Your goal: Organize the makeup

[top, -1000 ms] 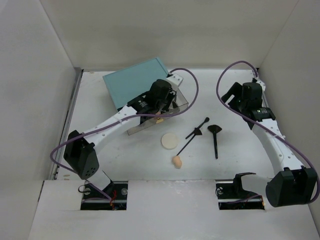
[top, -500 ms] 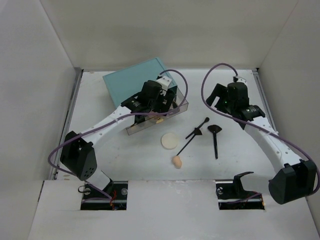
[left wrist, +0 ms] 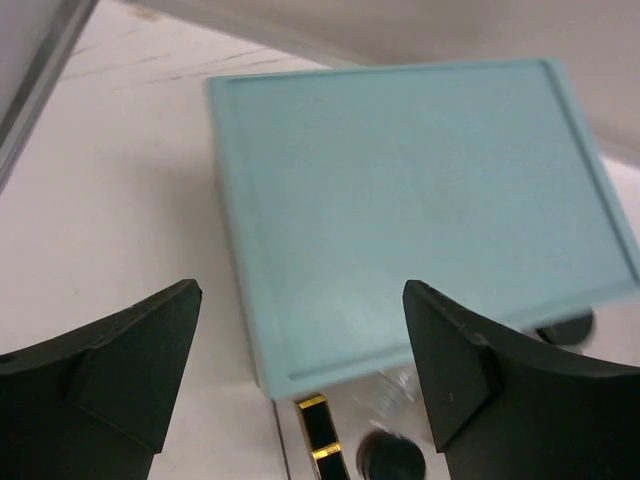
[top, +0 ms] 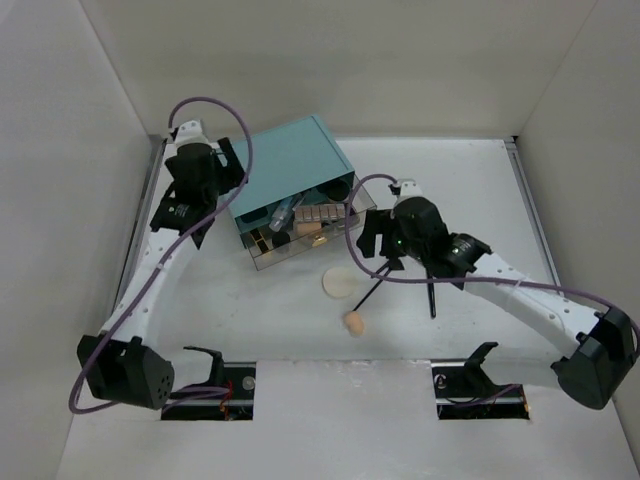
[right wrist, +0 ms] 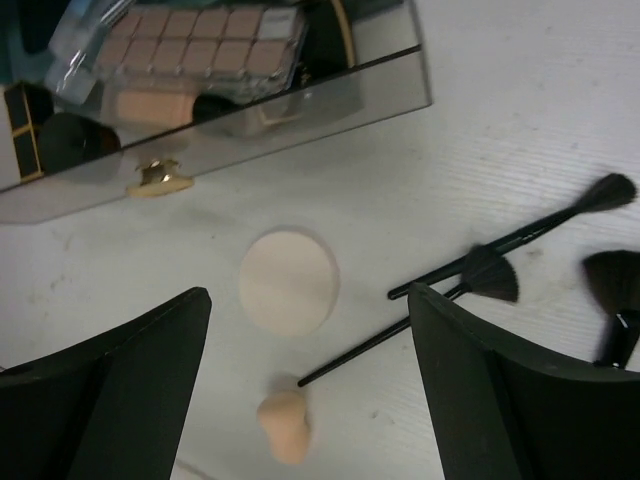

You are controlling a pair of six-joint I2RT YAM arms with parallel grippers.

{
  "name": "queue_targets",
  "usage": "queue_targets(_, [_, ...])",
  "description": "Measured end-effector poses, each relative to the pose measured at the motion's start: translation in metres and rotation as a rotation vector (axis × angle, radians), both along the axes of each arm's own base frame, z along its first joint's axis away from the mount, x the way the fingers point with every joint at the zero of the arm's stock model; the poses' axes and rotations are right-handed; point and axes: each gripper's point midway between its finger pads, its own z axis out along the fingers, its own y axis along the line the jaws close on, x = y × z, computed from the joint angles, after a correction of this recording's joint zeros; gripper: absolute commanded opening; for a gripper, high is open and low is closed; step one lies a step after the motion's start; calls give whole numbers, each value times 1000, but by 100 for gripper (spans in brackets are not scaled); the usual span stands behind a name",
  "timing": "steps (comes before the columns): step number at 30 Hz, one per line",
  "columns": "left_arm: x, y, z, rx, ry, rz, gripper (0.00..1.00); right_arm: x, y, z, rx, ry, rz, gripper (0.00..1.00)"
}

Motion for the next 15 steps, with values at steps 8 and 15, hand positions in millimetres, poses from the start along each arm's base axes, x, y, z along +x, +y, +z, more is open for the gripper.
queue_targets(8, [39,39,-88,-119,200,206,57,-18,42,-20,-59,-7,134,75])
queue_targets(15, [47,51,-104,-182,221,275,40,-15,57,-44,-111,23,166,61])
